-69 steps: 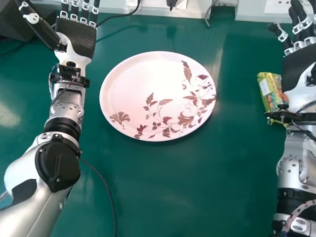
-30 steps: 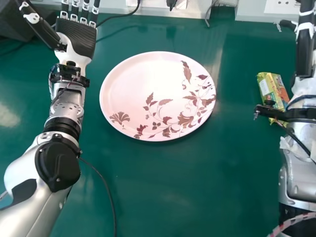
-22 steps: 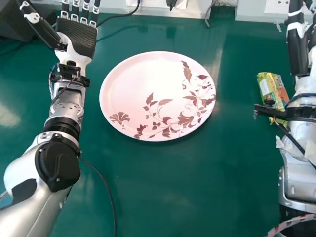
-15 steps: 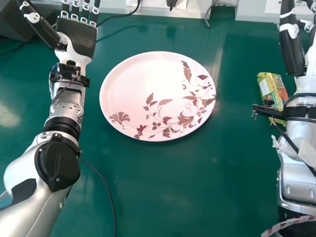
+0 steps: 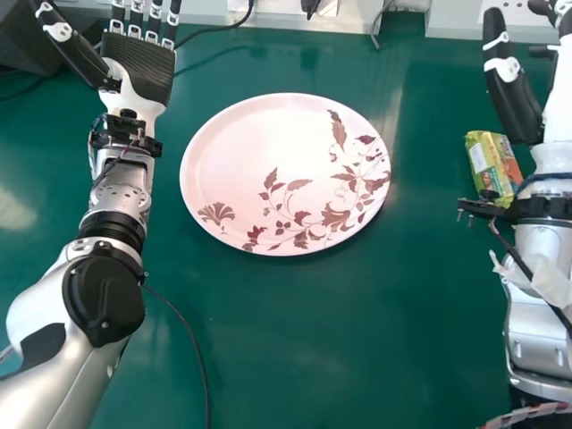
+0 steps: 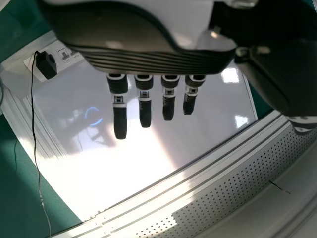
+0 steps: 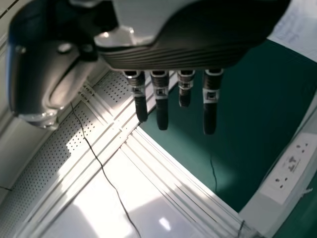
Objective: Pick up biscuit and place it in the plate
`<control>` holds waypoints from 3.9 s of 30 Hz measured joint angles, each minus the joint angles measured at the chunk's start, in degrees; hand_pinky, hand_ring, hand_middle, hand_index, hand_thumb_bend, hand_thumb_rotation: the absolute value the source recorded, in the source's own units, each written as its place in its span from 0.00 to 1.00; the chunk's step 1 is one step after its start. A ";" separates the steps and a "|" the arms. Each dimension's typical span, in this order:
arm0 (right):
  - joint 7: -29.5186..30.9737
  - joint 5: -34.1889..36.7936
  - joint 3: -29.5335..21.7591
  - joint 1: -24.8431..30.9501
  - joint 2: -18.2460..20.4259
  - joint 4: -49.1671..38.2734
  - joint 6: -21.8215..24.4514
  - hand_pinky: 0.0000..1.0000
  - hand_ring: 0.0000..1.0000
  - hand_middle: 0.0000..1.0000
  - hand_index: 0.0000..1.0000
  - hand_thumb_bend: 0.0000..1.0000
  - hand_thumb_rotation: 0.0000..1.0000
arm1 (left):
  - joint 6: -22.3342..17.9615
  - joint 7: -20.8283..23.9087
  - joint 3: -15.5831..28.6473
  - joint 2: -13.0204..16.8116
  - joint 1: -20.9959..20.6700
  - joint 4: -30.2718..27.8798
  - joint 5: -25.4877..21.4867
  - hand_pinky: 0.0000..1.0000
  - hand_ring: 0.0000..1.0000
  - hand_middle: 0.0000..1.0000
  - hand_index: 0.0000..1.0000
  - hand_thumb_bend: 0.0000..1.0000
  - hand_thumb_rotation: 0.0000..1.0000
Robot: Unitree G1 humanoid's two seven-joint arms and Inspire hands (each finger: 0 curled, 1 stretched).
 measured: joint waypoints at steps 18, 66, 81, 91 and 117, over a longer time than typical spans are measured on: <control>8.35 -11.00 3.38 0.06 -2.36 -2.66 10.47 0.71 0.82 0.88 0.94 0.82 0.62 | -0.13 -0.10 0.00 0.00 0.00 0.00 -0.01 0.78 0.88 0.94 1.00 1.00 0.67; 41.67 -39.61 9.69 -7.45 -5.76 -2.80 25.57 0.70 0.82 0.89 0.94 0.91 0.66 | -1.00 -0.56 0.00 -0.05 0.00 0.01 0.00 0.87 0.89 0.94 0.96 1.00 0.57; 42.50 -35.21 8.37 -8.27 -6.10 2.56 25.46 0.71 0.82 0.89 0.94 0.88 0.63 | -0.54 -0.57 0.02 -0.04 -0.01 0.01 -0.16 0.88 0.88 0.93 0.94 1.00 0.51; 42.07 -32.21 8.28 -8.64 -6.84 5.43 26.31 0.72 0.83 0.92 0.96 0.84 0.64 | -0.29 -1.38 0.03 0.00 -0.02 0.04 -0.39 0.93 0.89 0.93 0.95 1.00 0.54; 39.92 -30.51 10.68 -9.75 -8.83 12.35 31.15 0.71 0.83 0.92 0.96 0.90 0.65 | -0.64 -0.97 0.02 0.12 -0.04 0.05 -0.38 0.77 0.86 0.93 0.94 1.00 0.60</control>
